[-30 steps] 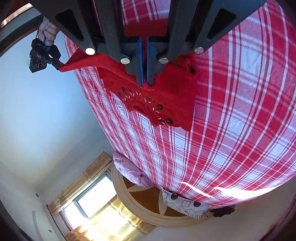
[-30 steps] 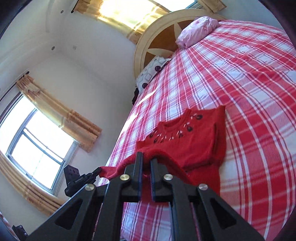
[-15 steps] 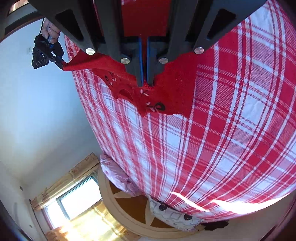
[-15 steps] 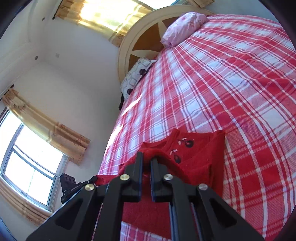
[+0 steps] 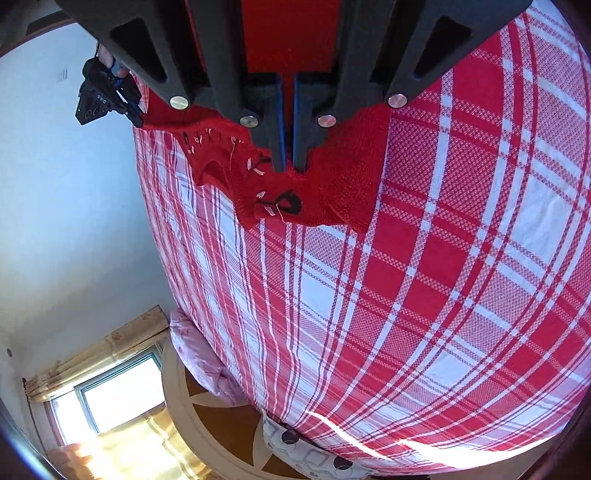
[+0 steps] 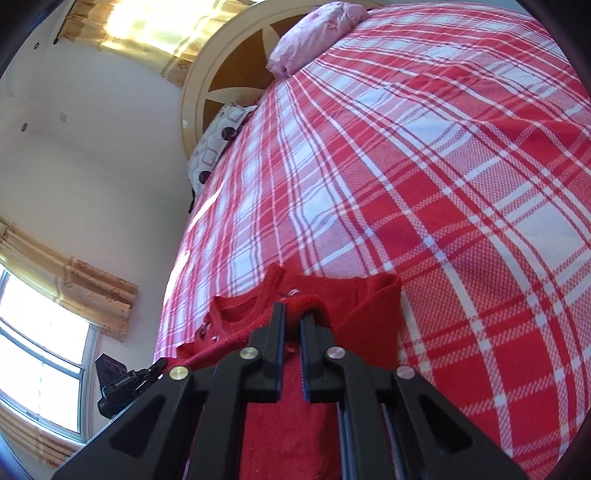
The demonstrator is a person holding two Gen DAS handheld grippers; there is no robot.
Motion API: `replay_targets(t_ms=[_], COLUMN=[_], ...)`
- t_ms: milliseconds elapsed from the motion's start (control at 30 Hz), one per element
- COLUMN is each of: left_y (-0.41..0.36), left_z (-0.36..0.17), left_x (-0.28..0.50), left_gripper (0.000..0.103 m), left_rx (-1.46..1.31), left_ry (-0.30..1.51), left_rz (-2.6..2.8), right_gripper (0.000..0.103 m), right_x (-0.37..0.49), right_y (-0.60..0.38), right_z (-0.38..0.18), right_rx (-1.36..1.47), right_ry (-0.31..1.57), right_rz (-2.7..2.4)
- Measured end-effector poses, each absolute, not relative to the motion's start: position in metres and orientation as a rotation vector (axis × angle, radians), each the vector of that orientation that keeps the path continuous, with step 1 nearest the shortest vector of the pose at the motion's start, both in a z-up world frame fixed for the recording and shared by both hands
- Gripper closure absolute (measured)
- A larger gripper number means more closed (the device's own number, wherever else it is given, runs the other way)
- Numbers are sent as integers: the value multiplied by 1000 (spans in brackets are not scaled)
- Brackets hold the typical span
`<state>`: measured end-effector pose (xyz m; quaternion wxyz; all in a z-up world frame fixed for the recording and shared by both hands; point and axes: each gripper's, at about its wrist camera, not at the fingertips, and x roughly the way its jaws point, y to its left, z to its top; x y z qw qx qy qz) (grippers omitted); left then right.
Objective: Fold small clothes
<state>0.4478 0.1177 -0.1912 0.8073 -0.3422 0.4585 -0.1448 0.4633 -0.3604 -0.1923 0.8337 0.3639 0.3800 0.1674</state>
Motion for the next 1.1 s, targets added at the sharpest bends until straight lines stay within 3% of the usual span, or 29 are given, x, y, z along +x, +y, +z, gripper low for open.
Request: replay_targets(t_ms=[333, 367, 400, 433, 467, 733, 1000, 1033, 1100], left_y=[148, 150, 150, 145, 141, 61, 52, 54, 57], left_z=[-170, -168, -166, -164, -162, -156, -205, -212, -214], left_x=[447, 445, 442, 437, 430, 393, 403, 405, 404], left_gripper=[97, 90, 81, 59, 46, 45, 45, 46, 46], left_rx=[-712, -706, -694, -677, -665, -319, -140, -134, -135], left_ry=[891, 875, 863, 855, 846, 842, 925, 932, 915], left_rz=[-255, -244, -243, -256, -265, -395, -255, -237, -222], right_gripper=[88, 82, 66, 57, 48, 49, 56, 58, 73], right_x=[486, 486, 484, 482, 479, 449, 427, 428, 433], right_y=[-365, -365, -366, -367, -369, -316, -271, -271, -276], right_z=[-215, -215, -212, -209, -205, -160, -190, -196, -211], right_rx=[801, 802, 794, 782, 775, 489, 346, 336, 315], right_ry=[848, 841, 829, 813, 790, 772, 922, 935, 960], right_rz=[315, 308, 291, 272, 256, 385, 445, 423, 359])
